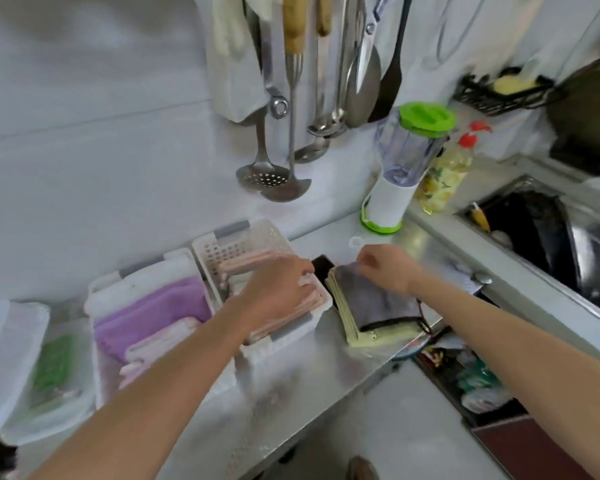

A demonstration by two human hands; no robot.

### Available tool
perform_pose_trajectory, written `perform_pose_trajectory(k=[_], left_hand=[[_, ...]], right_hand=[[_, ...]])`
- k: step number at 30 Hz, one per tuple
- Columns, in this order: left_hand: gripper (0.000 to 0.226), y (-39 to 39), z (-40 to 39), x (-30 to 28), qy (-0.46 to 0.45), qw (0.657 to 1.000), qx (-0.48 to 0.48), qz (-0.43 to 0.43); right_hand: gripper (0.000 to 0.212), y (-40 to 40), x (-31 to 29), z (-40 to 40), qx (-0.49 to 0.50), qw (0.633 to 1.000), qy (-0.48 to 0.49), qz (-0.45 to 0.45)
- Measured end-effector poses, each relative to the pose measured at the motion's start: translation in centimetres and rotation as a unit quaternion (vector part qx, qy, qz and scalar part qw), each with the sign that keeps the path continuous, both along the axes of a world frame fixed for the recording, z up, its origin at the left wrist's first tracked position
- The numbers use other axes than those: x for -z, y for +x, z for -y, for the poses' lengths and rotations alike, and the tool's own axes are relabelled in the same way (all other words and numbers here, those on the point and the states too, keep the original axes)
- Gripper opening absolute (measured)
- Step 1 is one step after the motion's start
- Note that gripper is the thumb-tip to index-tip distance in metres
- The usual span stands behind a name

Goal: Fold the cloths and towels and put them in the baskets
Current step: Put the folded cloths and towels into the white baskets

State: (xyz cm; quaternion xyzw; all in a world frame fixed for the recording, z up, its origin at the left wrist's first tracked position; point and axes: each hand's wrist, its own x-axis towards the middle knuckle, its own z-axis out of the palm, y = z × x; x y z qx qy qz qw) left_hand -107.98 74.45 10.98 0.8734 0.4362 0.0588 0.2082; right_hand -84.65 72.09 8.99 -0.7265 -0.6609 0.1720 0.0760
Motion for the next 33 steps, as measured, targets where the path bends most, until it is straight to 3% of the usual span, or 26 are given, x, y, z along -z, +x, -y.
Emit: perform_pose_trajectory(k=[3,6,9,12,15,20,25,33], left_hand=[[0.031,4.5,0.6,1.1,-0.021,0.999,-0.03,0.0],[0.036,7.2,0.7,2.9,-0.008,0.997,-0.07,-0.017],[0.047,8.6,1.1,4.8,-0.022,0.994,-0.086,-0.06],[0.064,8.9,1.2,6.7,-0.007,0.986,-0.131,-0.099],[0.07,8.4,1.5,8.1,0.002,0.982,-0.14,-0.128],[0.061,8.3,2.6,9.1,0.026,0.98,-0.116,-0.159],[0.06,7.9,2.4,9.8,0.034,0.984,-0.113,-0.131],[0.06,7.5,2.2,9.8,0.015,0.988,-0.106,-0.116]], right_hand=[[0.029,5.1,1.8,-0.1,-0.051,0.995,-0.08,0.03],[0.044,7.7,2.7,-1.6,-0.112,0.988,-0.097,0.044],[0.052,8.6,3.9,-4.5,-0.18,0.974,-0.132,0.027],[0.08,8.8,5.4,-7.4,-0.214,0.955,-0.2,0.035],[0.094,8.5,6.1,-9.5,-0.224,0.942,-0.245,0.047],[0.088,7.8,6.8,-11.3,-0.264,0.916,-0.292,0.081],[0.063,7.7,7.4,-11.7,-0.275,0.907,-0.307,0.083],[0.061,7.2,6.7,-10.5,-0.273,0.909,-0.304,0.079]])
